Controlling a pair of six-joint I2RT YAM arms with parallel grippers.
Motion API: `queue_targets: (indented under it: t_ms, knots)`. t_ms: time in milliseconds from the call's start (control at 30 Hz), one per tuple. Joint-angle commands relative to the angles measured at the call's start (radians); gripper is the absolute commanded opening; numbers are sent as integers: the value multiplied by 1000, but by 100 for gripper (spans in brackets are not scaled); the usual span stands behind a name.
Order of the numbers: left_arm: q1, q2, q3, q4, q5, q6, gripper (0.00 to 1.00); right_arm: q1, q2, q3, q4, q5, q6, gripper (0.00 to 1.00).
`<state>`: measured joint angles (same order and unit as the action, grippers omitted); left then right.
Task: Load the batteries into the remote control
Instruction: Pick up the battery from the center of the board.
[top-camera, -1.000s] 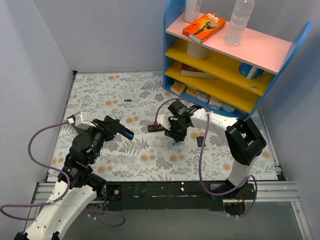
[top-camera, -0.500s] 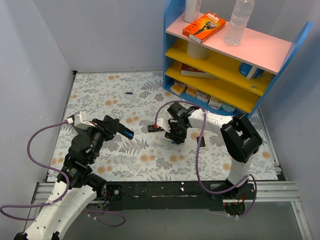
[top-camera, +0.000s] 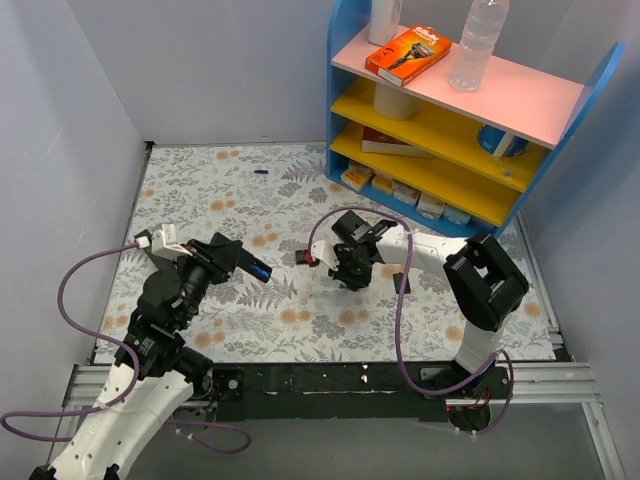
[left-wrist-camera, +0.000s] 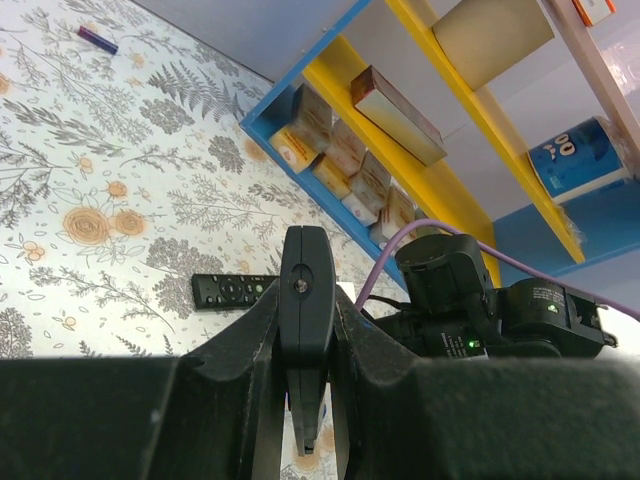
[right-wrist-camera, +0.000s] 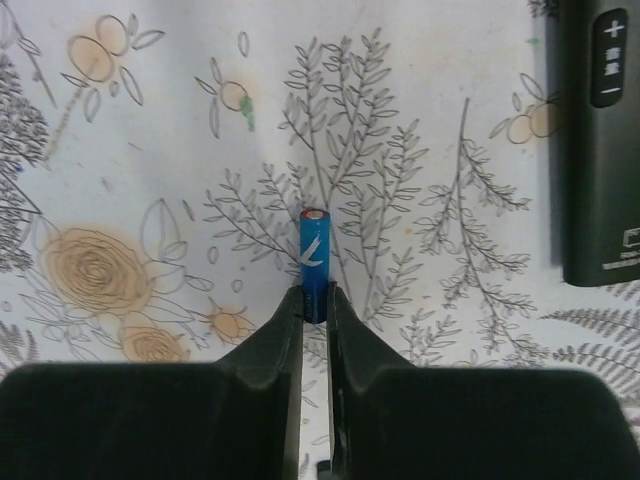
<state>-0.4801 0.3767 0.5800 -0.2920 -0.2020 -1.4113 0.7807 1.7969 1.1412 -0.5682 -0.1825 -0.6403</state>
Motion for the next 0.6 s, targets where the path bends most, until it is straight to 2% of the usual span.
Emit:
queue_targets:
  t_ms: [0,33,133,333,433,567]
  knots:
    - [-2,-28,-35,24,65,-15,0,34,-13,-69,-16,-44,82,10]
    - [0,-41,-46,31,75,-18,0,34,-28,-73,-7,-49,112,5]
    - [-2,-64,-104,89,131,-31,0,35,-79,-93,20,-58,162,1]
    - [0,-93,-311,391,288,-149,2,35,-217,-139,47,-61,281,1]
    - [0,-67,-388,503,355,-241,2,35,-284,-132,31,-51,364,1]
    - [0,-3,-457,663,424,-284,3,35,-361,-120,30,-40,473,1]
